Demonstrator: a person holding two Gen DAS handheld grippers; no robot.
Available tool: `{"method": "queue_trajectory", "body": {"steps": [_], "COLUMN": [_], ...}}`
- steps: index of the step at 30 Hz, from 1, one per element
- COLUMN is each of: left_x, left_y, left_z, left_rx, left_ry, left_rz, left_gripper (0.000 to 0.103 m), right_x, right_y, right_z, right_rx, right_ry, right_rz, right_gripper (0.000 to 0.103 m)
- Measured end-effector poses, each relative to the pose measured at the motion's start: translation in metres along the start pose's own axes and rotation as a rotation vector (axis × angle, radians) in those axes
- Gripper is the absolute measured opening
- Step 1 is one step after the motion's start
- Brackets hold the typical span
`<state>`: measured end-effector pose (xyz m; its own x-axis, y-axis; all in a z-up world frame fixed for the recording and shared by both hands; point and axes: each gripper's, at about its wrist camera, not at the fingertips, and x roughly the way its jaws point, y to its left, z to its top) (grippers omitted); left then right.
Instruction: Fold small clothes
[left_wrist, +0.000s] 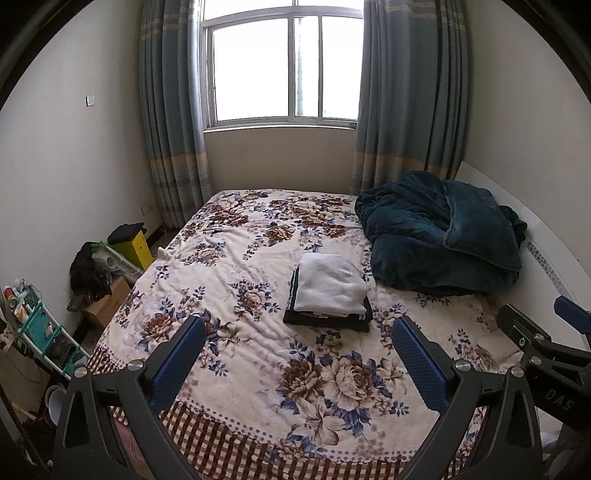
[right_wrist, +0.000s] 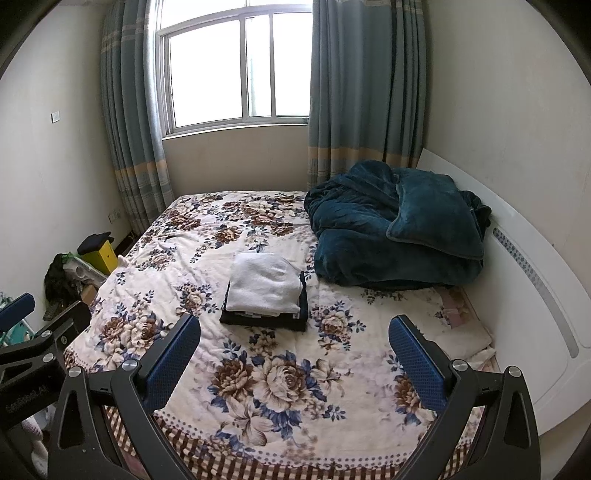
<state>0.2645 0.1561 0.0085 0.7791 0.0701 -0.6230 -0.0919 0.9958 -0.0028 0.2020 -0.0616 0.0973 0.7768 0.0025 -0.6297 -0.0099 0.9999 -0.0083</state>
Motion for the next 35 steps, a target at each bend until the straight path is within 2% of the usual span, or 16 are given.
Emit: {"method": "queue_trajectory", "body": {"steps": [35], "left_x": [-0.0048], "left_y": [0.0069], "left_z": [-0.0005], "left_rx": [-0.002], "left_ry": [-0.010], "left_rz": [0.006], "left_gripper": [0.103], "right_x": [-0.0028], "right_y": [0.0012], "right_z": [-0.0004], "right_rx": [0.000], "right_ry": [-0.001], "right_rz": [-0.001], "right_gripper": [0.103]}}
